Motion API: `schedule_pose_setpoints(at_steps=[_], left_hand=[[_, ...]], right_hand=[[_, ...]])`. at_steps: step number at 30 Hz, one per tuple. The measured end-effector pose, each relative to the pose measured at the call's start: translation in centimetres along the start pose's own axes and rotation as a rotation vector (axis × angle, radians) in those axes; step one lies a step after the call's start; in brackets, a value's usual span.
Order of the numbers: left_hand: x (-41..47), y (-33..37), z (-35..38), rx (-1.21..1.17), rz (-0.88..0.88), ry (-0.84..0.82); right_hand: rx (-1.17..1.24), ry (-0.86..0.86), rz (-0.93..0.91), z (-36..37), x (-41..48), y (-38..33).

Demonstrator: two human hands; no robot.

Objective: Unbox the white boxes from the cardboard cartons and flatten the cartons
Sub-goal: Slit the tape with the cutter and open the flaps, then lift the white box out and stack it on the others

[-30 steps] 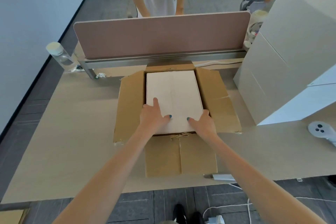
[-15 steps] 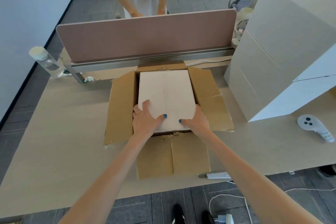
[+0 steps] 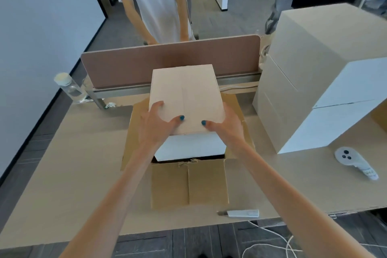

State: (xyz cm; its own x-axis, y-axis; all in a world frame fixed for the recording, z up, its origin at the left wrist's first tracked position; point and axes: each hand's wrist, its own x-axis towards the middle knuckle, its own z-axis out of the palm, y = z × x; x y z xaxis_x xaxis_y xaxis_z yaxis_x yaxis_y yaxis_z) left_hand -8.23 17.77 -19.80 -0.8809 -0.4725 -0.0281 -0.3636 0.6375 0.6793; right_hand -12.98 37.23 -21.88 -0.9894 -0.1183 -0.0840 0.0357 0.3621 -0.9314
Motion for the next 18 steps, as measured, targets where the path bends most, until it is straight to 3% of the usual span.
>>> schedule_pose_setpoints(at_steps=[10, 18], left_hand=[[-2.1, 12.0, -6.3, -0.066, 0.145, 0.189], [-2.0, 23.5, -9.5, -0.023, 0.314, 0.245]], right_hand=[[0.116, 0.077, -0.268, -8.3, 0.3, -9.6], [0.269, 0.176, -0.345, -17.3, 0.5, -15.5]])
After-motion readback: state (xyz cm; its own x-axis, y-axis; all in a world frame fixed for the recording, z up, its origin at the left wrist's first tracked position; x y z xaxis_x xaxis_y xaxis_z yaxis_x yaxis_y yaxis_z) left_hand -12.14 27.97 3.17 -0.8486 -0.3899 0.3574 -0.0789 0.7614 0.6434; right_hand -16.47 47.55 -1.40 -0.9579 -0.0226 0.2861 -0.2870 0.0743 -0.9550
